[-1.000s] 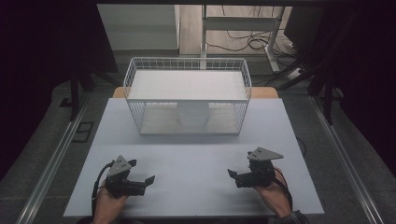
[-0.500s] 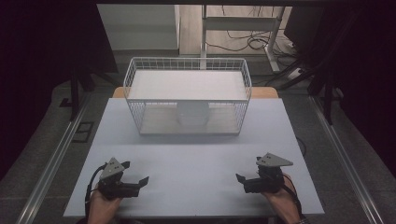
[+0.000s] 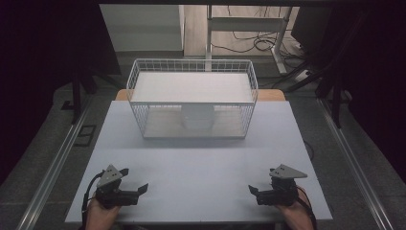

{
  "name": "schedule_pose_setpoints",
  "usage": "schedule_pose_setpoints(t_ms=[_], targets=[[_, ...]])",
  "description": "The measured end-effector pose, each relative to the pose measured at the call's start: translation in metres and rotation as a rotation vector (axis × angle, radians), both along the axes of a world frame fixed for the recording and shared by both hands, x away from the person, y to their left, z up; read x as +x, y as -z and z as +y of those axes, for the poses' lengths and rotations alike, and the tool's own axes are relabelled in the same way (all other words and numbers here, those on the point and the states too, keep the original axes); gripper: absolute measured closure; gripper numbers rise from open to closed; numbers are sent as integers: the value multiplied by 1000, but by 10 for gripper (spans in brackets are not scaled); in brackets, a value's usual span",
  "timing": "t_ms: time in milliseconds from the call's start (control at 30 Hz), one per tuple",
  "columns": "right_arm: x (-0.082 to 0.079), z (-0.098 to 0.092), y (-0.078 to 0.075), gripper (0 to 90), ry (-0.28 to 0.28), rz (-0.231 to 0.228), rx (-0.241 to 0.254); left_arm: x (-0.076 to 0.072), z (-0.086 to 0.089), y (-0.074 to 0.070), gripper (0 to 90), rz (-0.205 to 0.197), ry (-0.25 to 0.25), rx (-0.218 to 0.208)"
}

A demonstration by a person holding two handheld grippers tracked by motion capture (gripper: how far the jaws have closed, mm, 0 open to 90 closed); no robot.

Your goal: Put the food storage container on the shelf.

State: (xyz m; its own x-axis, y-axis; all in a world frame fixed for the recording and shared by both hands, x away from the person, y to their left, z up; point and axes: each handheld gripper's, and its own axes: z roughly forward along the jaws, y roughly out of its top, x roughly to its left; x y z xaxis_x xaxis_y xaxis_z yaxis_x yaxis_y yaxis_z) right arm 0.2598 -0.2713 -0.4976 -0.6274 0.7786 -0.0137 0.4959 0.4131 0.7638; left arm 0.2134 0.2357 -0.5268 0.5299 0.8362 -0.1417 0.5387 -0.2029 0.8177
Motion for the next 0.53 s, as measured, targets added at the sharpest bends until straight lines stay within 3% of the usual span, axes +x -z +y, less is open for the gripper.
schedule_pose_setpoints(t_ms=[167,533], targets=[[-3,-3,5,0,4,25,-9,-1,1,1,40,11,0,1],[-3,-4,6,0,34,21,-7,0,0,5,38,41,7,9]])
